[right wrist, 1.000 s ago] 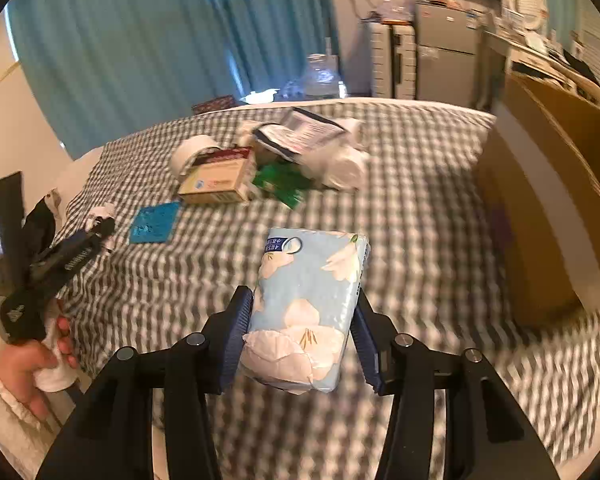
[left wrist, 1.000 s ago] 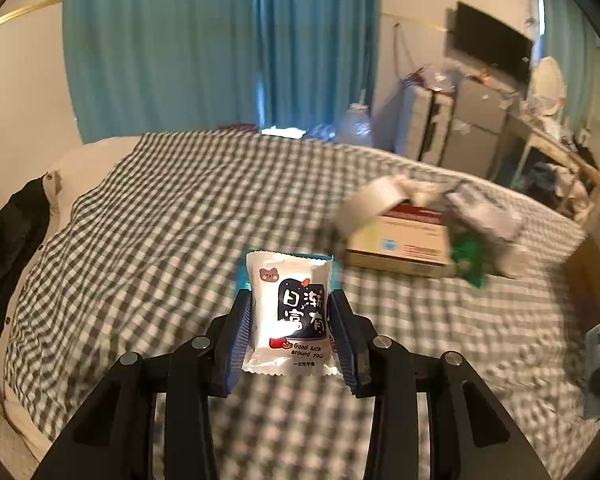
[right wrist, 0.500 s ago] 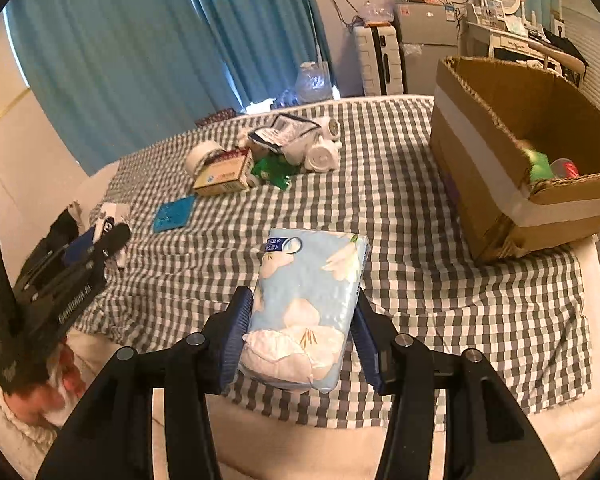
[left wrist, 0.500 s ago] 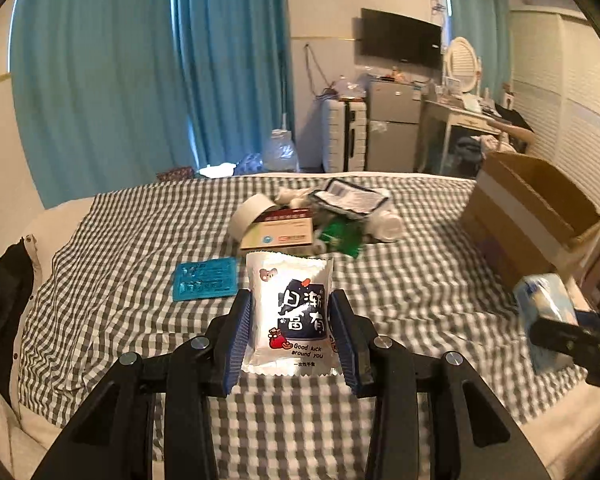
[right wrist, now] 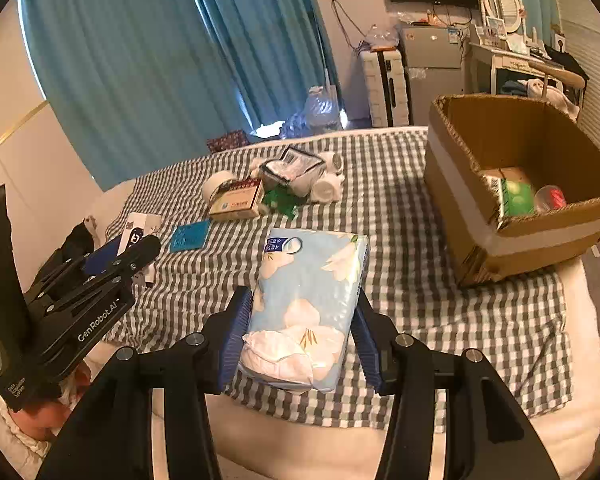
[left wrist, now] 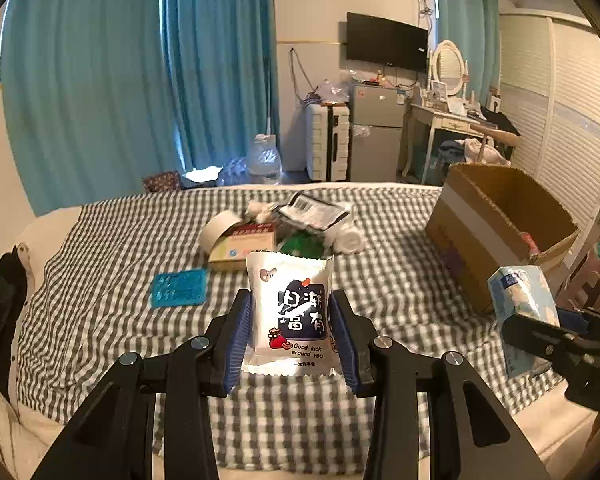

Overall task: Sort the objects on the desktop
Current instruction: 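Carry the snack packet and tissue pack with both tools toward the cardboard box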

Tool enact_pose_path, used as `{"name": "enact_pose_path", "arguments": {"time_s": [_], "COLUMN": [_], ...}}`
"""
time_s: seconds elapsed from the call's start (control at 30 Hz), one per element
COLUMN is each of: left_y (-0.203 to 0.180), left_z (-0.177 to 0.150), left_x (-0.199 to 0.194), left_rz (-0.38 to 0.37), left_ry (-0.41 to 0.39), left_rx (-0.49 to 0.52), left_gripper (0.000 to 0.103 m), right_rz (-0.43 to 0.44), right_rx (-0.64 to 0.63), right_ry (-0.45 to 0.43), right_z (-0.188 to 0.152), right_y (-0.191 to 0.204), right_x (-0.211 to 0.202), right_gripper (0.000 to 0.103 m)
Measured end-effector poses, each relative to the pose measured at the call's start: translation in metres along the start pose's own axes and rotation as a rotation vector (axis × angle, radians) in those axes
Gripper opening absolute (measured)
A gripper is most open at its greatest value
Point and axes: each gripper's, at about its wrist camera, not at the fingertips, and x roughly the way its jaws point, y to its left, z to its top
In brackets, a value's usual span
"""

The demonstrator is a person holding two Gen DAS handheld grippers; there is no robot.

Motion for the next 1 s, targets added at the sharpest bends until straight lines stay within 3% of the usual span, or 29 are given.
{"name": "enact_pose_path", "arguments": {"time_s": [0.37, 0.73, 1.0], "left_y": [-0.067, -0.171, -0.238], "left_z": [0.041, 0.101, 0.130], "left_x": [0.023, 0.060, 0.086], "left_rz": [-0.107, -0.310, -0.339], "left_ry": [-0.015, -0.050, -0.070], "left_rx": [0.048, 0.111, 0.198], "left_gripper": [0.040, 0.040, 0.040], "right_rz": [-0.027, -0.155, -0.237], "right_rx": [0.009, 0.052, 0.095], "right_ry": [-0.040, -0.112, -0.097], "right_z": [0.038, 0.093, 0.121], "right_y": [-0.042, -0.140, -0.206], "right_x": [-0.009, -0.032, -0.028], "right_gripper": [0.049, 0.049, 0.050]}}
